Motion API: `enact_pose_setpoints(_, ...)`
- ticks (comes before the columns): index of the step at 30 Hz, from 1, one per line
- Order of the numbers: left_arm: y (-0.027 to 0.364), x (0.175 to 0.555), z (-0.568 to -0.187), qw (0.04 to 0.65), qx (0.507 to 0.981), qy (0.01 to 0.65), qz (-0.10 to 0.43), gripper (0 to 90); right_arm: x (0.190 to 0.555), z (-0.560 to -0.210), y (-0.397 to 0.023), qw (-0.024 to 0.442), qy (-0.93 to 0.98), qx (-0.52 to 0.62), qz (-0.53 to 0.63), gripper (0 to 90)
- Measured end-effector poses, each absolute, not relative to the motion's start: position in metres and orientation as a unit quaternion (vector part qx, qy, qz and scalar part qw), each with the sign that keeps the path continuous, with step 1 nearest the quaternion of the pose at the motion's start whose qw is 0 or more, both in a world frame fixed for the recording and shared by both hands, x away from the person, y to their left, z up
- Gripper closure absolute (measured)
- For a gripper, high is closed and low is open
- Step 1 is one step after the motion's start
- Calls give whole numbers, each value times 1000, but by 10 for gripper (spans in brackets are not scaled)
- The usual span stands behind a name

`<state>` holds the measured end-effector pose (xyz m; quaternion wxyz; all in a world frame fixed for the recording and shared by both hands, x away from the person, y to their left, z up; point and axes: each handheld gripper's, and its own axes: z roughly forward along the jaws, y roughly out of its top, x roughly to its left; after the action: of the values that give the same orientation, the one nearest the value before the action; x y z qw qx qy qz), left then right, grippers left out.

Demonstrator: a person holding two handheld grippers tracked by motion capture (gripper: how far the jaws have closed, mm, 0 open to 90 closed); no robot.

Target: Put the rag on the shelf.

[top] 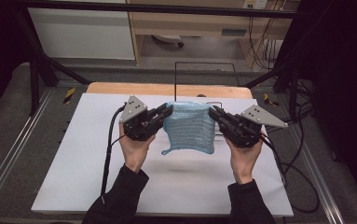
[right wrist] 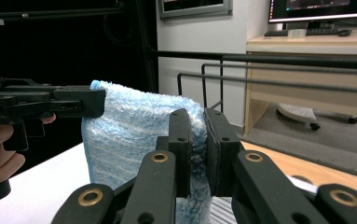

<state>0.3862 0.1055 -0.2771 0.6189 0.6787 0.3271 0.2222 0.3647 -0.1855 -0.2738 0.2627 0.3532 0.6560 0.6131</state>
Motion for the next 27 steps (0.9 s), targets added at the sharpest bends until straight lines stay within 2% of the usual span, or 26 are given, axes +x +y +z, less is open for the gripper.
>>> enact_pose_setpoints(27, 91, 404, -221, 662, 640, 303, 247, 802, 378, -222, -194, 318, 612, 341, 639, 827)
